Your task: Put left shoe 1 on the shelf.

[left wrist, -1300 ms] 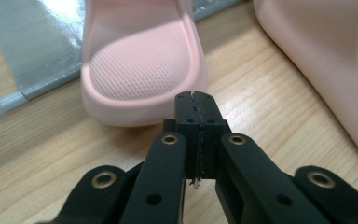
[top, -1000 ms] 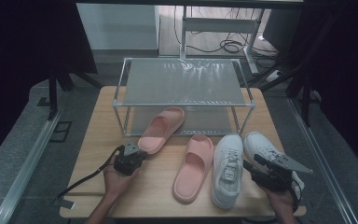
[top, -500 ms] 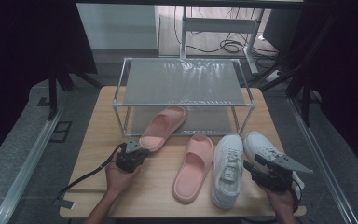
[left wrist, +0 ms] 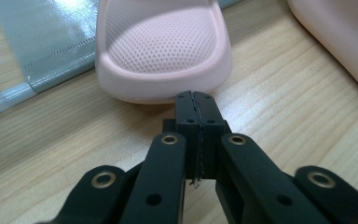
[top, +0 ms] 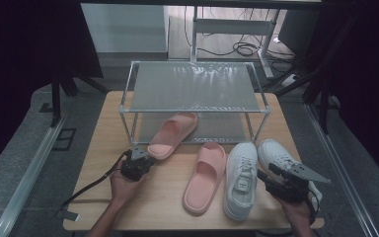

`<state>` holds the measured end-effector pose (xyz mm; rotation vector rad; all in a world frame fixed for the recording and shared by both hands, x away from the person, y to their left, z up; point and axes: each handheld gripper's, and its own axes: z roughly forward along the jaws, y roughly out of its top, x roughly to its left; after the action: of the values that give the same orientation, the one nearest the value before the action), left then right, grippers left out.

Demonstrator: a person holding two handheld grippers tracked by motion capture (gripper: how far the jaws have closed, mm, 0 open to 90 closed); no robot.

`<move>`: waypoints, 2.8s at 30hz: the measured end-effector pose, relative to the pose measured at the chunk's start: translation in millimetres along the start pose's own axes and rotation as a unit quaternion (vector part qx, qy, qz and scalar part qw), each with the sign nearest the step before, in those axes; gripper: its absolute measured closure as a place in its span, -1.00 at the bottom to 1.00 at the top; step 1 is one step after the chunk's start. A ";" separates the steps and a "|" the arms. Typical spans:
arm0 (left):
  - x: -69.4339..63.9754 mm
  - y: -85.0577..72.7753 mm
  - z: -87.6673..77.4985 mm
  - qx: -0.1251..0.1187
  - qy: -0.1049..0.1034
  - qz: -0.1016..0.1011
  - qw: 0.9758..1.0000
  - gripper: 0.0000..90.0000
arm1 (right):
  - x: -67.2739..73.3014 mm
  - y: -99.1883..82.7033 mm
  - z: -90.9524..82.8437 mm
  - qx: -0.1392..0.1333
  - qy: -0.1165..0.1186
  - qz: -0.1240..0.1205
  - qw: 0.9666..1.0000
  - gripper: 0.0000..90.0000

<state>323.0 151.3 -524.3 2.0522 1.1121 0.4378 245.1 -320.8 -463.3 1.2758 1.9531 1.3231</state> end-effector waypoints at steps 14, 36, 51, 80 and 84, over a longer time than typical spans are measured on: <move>-15.7 26.0 24.7 -0.009 -0.010 0.024 1.000 1.00 | -1.2 -1.6 2.3 0.003 0.000 0.001 1.000 -0.02; -37.1 60.1 59.9 -0.010 -0.025 0.051 0.998 1.00 | -3.2 -1.6 0.1 0.000 -0.002 0.004 1.000 -0.02; -6.9 33.7 42.7 0.014 -0.010 0.030 0.999 1.00 | -4.8 -1.9 -1.6 -0.001 -0.005 0.007 1.000 -0.02; -19.3 73.9 100.9 0.021 -0.040 0.024 0.999 0.98 | -7.2 -4.5 -0.3 0.003 -0.008 0.007 1.000 -0.02; -18.7 75.5 103.1 0.020 -0.044 0.020 0.999 0.98 | -6.9 -5.1 0.8 0.004 -0.008 0.006 1.000 -0.02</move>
<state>417.1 63.4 -535.1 2.1114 1.0369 0.3424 246.8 -327.1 -469.0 1.3012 1.9454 1.3084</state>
